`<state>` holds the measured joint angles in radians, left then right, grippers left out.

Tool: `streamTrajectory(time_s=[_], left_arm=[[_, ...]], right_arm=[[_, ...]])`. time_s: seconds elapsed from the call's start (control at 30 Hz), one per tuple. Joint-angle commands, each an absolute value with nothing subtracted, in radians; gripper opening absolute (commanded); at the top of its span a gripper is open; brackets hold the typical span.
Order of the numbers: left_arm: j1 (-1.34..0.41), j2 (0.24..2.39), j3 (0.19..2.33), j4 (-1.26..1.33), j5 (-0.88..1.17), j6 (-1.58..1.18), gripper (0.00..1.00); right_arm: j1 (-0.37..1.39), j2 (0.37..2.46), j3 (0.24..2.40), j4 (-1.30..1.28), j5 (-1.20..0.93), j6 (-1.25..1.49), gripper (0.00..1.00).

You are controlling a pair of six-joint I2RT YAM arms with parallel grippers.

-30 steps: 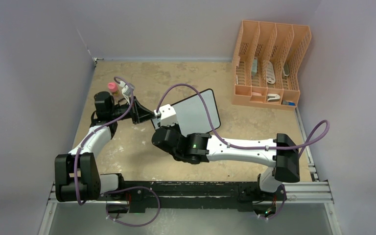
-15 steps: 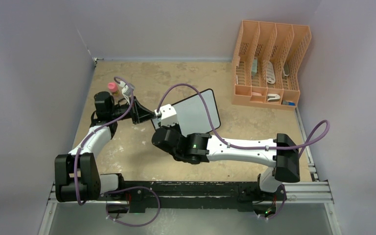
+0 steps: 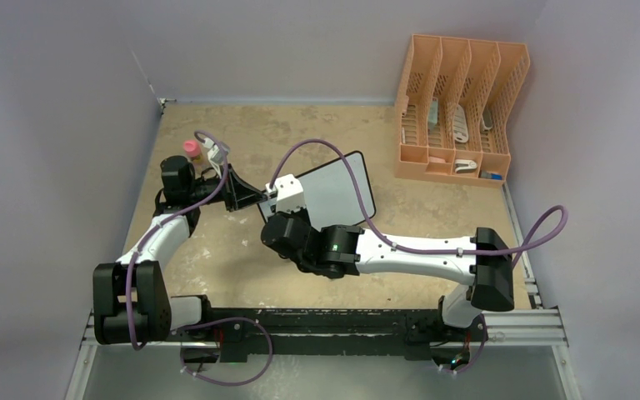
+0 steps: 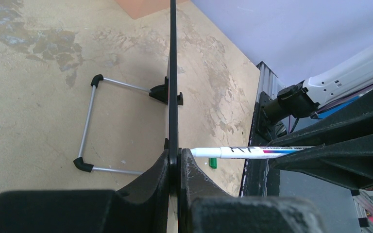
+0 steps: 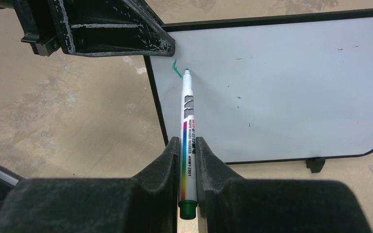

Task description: Write a sentence on the whiteboard

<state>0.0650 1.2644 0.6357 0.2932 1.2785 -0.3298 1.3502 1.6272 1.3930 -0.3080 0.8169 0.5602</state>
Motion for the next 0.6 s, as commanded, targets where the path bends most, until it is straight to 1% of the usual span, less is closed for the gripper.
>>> streamTrajectory(time_s=[0.0, 0.57], left_arm=[[0.057, 1.241, 0.650, 0.302, 1.299, -0.304, 0.00], [0.057, 1.243, 0.652, 0.299, 1.298, -0.301, 0.00]], right_arm=[[1.353, 1.596, 1.415, -0.279, 0.848, 0.550, 0.00], [1.351, 1.614, 1.431, -0.272, 0.897, 0.538, 0.00]])
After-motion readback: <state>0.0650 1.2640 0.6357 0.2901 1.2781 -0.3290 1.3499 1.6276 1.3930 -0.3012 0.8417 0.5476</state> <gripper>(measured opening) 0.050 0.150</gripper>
